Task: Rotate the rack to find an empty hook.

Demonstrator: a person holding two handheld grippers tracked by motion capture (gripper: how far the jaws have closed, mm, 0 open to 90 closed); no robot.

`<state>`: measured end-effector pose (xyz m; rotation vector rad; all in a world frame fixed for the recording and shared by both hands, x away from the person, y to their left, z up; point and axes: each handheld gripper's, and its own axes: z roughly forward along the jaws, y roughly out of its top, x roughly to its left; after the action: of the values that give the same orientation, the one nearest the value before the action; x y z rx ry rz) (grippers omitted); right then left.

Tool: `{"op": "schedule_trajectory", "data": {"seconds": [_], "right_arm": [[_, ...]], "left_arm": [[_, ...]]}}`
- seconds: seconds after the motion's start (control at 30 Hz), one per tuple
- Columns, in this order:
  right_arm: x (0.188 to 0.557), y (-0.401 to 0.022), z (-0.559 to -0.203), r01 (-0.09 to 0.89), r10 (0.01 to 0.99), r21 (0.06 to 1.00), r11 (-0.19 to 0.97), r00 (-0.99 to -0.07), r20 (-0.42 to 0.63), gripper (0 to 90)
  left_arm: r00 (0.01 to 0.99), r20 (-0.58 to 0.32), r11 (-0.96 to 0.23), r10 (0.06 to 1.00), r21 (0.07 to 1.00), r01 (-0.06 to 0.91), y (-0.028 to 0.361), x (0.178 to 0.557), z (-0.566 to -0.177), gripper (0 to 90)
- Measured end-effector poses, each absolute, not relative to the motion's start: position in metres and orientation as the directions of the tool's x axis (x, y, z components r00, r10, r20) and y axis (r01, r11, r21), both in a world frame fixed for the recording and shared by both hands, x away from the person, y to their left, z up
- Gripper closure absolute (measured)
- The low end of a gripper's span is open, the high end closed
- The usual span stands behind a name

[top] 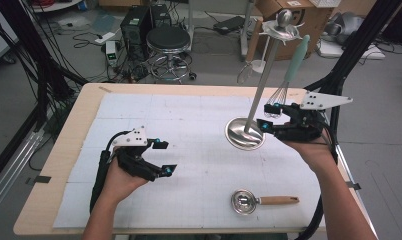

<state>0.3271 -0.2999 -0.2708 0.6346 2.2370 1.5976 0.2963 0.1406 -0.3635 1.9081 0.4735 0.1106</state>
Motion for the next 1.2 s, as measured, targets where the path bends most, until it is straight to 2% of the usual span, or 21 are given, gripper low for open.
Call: {"op": "schedule_trajectory", "data": {"seconds": [0.33,1.2], "right_arm": [[0.318,-0.302,-0.292,0.19,0.503,0.938,0.291,-0.864,0.019,35.0],[0.297,-0.333,-0.35,0.251,0.519,0.939,0.235,-0.849,0.098,26.8]], "left_arm": [[0.917,-0.149,-0.302,0.371,0.914,0.271,0.141,0.296,-0.364,17.3],[0.914,-0.163,-0.285,0.371,0.917,0.279,0.148,0.296,-0.367,15.8]]}}
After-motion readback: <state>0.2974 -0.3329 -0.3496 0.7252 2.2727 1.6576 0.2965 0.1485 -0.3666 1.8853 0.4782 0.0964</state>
